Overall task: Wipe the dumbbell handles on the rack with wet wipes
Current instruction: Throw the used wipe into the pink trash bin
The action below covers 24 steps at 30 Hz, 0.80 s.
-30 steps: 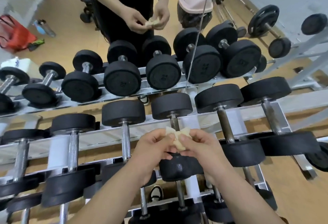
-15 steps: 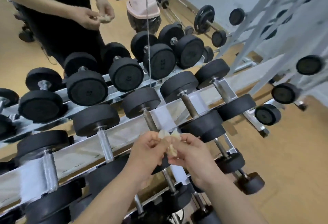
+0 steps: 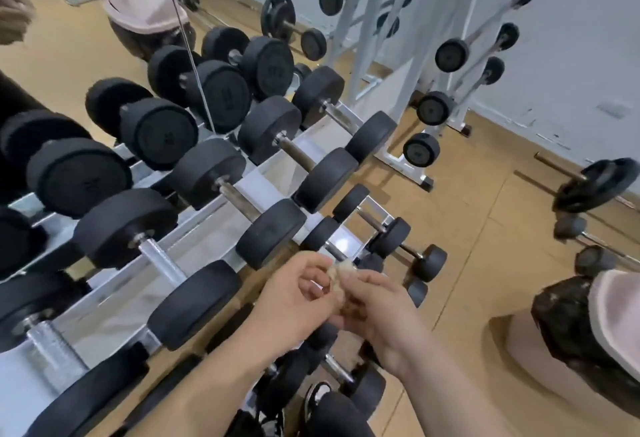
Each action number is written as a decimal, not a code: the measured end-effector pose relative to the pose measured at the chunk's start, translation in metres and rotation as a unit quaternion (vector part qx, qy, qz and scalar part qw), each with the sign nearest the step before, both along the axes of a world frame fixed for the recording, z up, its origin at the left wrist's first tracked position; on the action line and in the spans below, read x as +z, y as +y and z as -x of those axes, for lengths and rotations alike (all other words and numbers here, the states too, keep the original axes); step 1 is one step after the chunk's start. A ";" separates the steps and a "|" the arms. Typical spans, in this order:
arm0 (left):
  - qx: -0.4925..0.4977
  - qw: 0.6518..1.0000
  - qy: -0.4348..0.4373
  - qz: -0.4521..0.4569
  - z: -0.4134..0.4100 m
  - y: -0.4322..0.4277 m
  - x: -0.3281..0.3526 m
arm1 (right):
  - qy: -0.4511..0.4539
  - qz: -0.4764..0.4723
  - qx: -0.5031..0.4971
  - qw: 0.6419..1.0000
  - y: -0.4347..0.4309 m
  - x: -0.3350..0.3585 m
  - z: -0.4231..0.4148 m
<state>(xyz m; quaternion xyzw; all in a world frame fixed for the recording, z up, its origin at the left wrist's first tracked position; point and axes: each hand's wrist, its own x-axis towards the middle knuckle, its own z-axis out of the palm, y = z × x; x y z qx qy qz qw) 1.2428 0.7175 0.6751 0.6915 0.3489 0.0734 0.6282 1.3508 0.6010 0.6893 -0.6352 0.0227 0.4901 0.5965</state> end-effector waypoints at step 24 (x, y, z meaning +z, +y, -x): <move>-0.376 0.926 0.015 0.001 -0.148 -0.553 -0.016 | 0.027 0.051 -0.311 0.949 -0.599 -0.008 -0.050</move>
